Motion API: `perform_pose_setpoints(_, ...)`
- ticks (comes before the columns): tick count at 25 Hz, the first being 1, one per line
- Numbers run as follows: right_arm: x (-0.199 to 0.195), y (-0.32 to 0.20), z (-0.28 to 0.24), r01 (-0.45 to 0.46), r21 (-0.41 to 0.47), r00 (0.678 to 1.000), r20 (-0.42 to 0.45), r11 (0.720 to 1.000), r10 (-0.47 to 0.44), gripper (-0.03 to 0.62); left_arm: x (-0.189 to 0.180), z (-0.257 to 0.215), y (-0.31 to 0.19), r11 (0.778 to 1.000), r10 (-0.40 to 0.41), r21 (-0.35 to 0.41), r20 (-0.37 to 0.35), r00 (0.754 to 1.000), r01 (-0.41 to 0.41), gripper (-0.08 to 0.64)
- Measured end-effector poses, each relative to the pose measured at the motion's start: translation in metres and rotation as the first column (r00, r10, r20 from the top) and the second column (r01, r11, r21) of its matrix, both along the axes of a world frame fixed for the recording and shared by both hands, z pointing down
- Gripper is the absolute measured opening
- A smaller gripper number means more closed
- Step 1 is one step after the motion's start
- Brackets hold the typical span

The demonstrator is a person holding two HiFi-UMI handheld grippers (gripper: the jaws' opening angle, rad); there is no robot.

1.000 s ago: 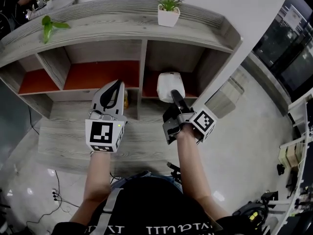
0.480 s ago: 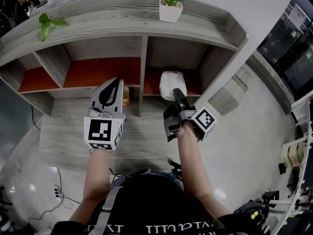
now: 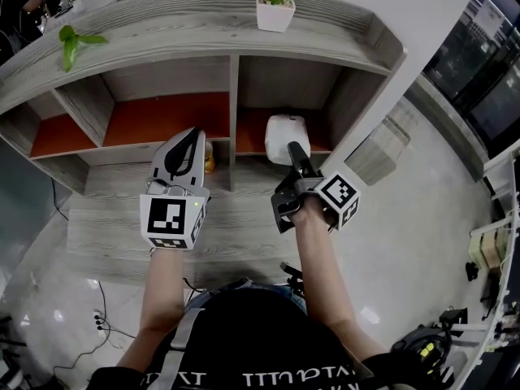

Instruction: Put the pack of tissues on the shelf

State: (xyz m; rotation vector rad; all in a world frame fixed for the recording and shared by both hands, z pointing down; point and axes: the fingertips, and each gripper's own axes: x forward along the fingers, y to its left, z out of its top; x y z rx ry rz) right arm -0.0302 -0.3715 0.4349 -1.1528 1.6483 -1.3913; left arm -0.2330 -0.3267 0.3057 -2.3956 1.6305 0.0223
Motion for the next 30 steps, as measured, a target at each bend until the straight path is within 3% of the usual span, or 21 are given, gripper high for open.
perform_pose_setpoints(1,0.001,0.000,-0.002,0.002,0.018,1.000,0.009,1.000,-0.002,0.299,0.001,0.001,0.001,1.000,0.002,0.000,-0.001,1.000,-0.002,0.012)
perform_pose_setpoints(5,0.002,0.004,-0.007,0.009,0.083,1.000,0.006,0.997,-0.010,0.344,0.003,0.002,0.005,1.000,0.008,-0.003,-0.004,1.000,-0.008,0.012)
perform_pose_setpoints(10,-0.001,0.013,-0.016,0.041,0.126,0.992,-0.127,0.991,-0.025,0.354,0.004,0.001,0.011,1.000,0.008,0.005,-0.021,1.000,-0.008,0.012)
perform_pose_setpoints(20,0.001,0.036,-0.011,0.060,0.128,0.936,-0.353,0.990,-0.011,0.354,0.016,0.006,0.020,0.999,0.040,0.000,-0.037,0.998,-0.040,0.012)
perform_pose_setpoints(24,-0.004,0.042,-0.012,0.100,0.120,0.896,-0.443,0.988,-0.036,0.339,0.021,0.006,0.020,0.998,0.056,0.001,-0.033,0.998,-0.056,0.012)
perform_pose_setpoints(25,-0.005,0.043,-0.012,0.105,0.118,0.883,-0.468,0.987,-0.038,0.286,0.023,0.006,0.020,0.998,0.058,0.000,-0.030,0.998,-0.059,0.012)
perform_pose_setpoints(26,-0.005,0.043,-0.011,0.110,0.117,0.866,-0.499,0.987,-0.037,0.241,0.024,0.007,0.020,0.998,0.061,-0.001,-0.028,0.998,-0.061,0.012)
perform_pose_setpoints(30,-0.008,0.042,-0.008,0.143,0.112,0.768,-0.640,0.983,-0.038,0.222,0.026,0.007,0.020,0.998,0.063,-0.002,-0.022,0.998,-0.063,0.012)
